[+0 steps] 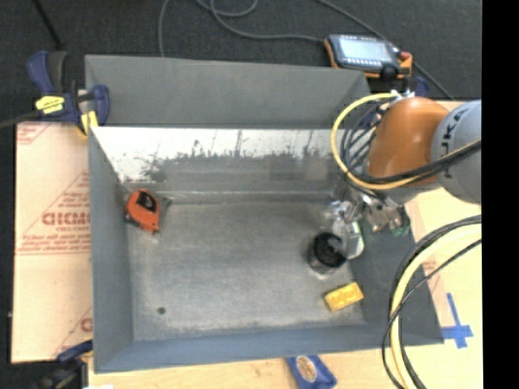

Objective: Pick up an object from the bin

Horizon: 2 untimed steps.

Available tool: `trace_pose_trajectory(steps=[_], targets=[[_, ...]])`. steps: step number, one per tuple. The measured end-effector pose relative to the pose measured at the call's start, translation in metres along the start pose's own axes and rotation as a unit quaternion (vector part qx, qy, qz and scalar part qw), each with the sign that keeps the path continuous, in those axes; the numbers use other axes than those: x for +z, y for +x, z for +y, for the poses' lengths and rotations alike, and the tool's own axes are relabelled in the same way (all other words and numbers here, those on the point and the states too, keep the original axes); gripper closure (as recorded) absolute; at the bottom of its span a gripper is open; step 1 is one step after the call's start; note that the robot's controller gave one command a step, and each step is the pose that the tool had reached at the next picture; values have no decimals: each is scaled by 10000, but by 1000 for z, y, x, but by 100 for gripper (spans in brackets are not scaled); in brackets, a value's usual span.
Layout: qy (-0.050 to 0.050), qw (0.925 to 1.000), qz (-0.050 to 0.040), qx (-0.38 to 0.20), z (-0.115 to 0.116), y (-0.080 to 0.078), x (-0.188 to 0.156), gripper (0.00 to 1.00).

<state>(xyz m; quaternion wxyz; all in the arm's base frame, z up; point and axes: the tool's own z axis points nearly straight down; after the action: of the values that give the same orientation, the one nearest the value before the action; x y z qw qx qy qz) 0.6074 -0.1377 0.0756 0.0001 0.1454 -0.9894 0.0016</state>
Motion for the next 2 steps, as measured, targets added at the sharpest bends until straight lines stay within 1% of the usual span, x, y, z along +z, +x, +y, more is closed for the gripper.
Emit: trace_pose_trajectory(steps=[1,2], targets=[[1,10000,0,-2,0,0,0,100],[4,9997,-33,248,17,-3,-17,100]])
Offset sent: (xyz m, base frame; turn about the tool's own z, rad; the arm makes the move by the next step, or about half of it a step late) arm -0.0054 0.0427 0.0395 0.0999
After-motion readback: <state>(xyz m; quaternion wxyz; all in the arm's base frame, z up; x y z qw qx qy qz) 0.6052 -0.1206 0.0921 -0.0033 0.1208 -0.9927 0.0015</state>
